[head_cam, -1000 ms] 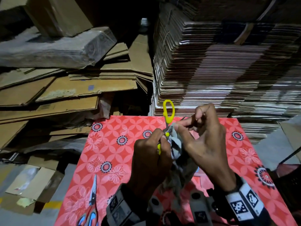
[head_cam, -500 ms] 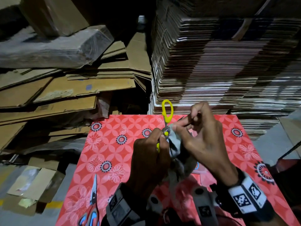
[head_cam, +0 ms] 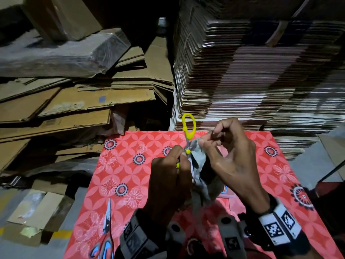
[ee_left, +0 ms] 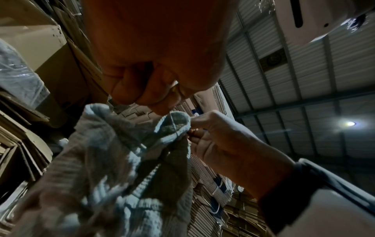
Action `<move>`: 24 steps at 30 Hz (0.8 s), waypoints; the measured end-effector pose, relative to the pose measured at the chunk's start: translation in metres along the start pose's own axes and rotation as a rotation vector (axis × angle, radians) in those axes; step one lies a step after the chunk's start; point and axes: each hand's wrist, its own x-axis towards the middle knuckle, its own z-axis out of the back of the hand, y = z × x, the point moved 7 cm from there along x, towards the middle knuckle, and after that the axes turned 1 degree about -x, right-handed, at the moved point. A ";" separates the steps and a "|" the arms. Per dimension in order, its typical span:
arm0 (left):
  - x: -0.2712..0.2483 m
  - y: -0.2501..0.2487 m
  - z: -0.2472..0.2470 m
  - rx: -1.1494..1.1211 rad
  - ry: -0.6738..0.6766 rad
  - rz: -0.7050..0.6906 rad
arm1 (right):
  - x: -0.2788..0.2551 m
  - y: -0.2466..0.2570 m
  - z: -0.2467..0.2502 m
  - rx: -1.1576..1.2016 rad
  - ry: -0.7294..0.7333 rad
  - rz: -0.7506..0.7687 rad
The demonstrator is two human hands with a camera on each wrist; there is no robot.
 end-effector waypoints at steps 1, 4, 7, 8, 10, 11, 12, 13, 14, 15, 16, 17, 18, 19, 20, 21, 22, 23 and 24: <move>0.001 -0.001 0.001 -0.004 -0.002 -0.004 | -0.002 0.003 -0.001 0.006 0.012 0.011; 0.004 -0.005 0.005 -0.006 -0.017 -0.020 | -0.007 0.012 -0.002 0.001 0.048 0.046; 0.005 -0.005 0.006 -0.009 -0.018 -0.014 | -0.014 0.021 -0.007 -0.079 0.055 0.111; 0.005 -0.005 0.005 -0.012 -0.015 -0.013 | -0.015 0.022 -0.009 -0.102 0.048 0.121; 0.004 -0.008 0.005 -0.015 -0.019 -0.024 | -0.016 0.021 -0.012 -0.118 0.020 0.117; 0.004 -0.009 0.006 -0.010 -0.026 -0.032 | -0.017 0.021 -0.013 -0.113 0.004 0.110; 0.004 -0.010 0.007 -0.004 -0.032 -0.039 | -0.017 0.020 -0.014 -0.099 -0.009 0.098; 0.004 -0.011 0.008 0.004 -0.037 -0.050 | -0.018 0.019 -0.014 -0.078 -0.016 0.080; 0.005 -0.012 0.008 0.015 -0.038 -0.064 | -0.018 0.018 -0.014 -0.061 -0.024 0.059; 0.005 -0.012 0.009 0.025 -0.036 -0.077 | -0.017 0.016 -0.014 -0.041 -0.029 0.036; 0.005 -0.012 0.009 0.034 -0.035 -0.089 | -0.017 0.015 -0.013 -0.028 -0.030 0.021; 0.005 -0.012 0.009 0.041 -0.039 -0.096 | -0.016 0.014 -0.013 -0.015 -0.033 0.006; 0.005 -0.012 0.009 0.047 -0.042 -0.102 | -0.017 0.014 -0.013 -0.010 -0.039 -0.005; 0.004 -0.011 0.009 0.053 -0.044 -0.108 | -0.017 0.015 -0.013 -0.002 -0.044 -0.017; 0.004 -0.012 0.009 0.064 -0.044 -0.116 | -0.018 0.014 -0.013 0.005 -0.053 -0.028; 0.004 -0.012 0.009 0.082 -0.044 -0.123 | -0.018 0.013 -0.013 0.013 -0.063 -0.038; 0.004 -0.012 0.010 0.100 -0.045 -0.130 | -0.018 0.012 -0.012 0.020 -0.073 -0.046; 0.004 -0.013 0.010 0.107 -0.042 -0.137 | -0.018 0.010 -0.013 0.029 -0.086 -0.051; 0.004 -0.015 0.009 0.111 -0.028 -0.154 | -0.018 0.009 -0.012 0.036 -0.093 -0.056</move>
